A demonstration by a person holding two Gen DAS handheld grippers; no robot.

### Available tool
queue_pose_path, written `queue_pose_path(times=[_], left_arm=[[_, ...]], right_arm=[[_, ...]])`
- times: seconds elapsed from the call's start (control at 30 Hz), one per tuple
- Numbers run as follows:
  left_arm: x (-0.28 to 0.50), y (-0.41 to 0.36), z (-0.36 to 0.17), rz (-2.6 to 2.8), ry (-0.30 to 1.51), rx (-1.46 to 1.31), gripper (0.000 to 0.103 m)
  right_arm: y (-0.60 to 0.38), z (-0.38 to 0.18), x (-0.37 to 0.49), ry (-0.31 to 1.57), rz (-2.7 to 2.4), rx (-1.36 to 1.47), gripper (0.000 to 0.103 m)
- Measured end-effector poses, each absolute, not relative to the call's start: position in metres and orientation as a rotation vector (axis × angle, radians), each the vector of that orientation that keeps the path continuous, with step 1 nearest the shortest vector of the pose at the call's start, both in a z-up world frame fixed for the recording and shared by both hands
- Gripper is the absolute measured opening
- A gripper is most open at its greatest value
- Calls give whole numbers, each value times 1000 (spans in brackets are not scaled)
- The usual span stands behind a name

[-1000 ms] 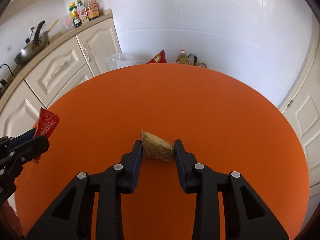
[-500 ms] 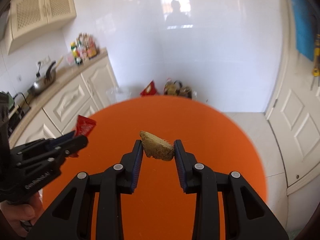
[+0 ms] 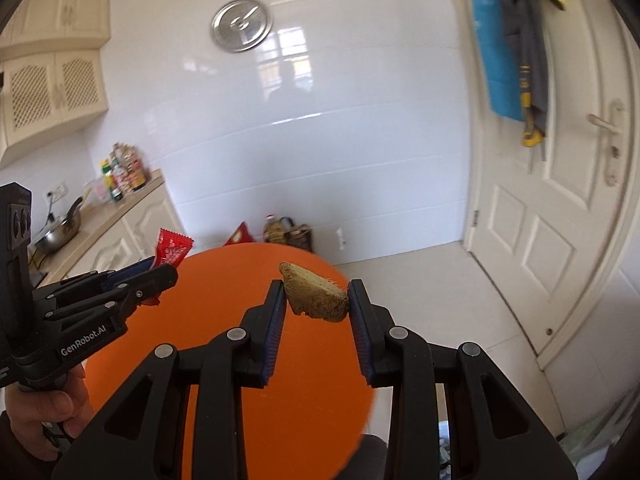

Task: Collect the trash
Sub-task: 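Carry the red wrapper and crumb over the bucket and open both grippers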

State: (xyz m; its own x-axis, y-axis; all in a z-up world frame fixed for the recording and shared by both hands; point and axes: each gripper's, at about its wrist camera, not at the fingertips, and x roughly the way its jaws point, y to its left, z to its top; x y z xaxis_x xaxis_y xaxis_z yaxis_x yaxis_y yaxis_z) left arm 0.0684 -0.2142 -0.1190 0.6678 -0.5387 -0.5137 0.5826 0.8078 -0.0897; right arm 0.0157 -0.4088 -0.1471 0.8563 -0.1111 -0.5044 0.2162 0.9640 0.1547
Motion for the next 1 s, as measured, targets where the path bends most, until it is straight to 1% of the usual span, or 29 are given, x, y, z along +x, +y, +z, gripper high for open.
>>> queue_pose_path(times=[0.23,0.3,0.33,0.43,0.7,1.0], left_arm=[[78,-258,-122,-815,562,115,14],[74,-273,-127,-870,585,127,14],[90,-278,-128,-889,597,133,14],[91,-298,-138,-955,642,156,14],[82,-350,-186,-1073,809,268,14],[96,-416,-235,-1100,1048,378,14]], right_arm=[[-472,-147,-52,498,-344,263,32],[-491,-153,-69,499,-396,294,32],[-500,-157,-79,502,-421,309,32],[-527,-171,-104,518,-490,357,32],[-586,-228,-145,594,-607,501,32],[-636,-308,-142,723,-609,661,32]])
